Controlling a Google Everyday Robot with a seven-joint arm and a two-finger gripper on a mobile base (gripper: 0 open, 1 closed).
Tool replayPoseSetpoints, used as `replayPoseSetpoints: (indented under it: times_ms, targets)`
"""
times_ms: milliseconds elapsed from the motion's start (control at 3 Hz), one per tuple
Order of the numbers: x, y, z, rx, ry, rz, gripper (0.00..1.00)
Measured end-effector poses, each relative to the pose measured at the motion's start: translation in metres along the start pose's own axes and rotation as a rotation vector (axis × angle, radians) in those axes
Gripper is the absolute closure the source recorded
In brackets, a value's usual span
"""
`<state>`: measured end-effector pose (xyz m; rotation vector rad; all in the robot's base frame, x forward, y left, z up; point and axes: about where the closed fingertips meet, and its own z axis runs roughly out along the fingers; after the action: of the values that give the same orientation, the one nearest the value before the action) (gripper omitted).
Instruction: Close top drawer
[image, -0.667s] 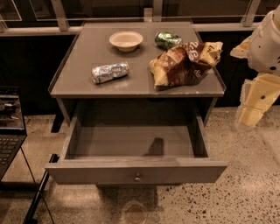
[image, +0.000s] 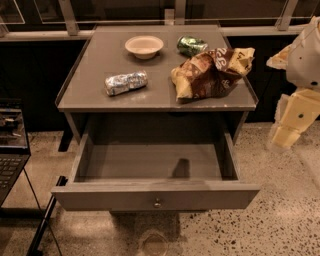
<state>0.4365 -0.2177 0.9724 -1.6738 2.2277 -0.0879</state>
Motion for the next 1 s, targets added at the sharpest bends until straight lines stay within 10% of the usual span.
replayPoseSetpoints:
  times_ms: [667,1000]
  targets:
    - [0.017,0.042,0.055,0.023,-0.143,0.220,0.00]
    - [0.028,0.056,0.115,0.003,-0.215,0.346,0.18]
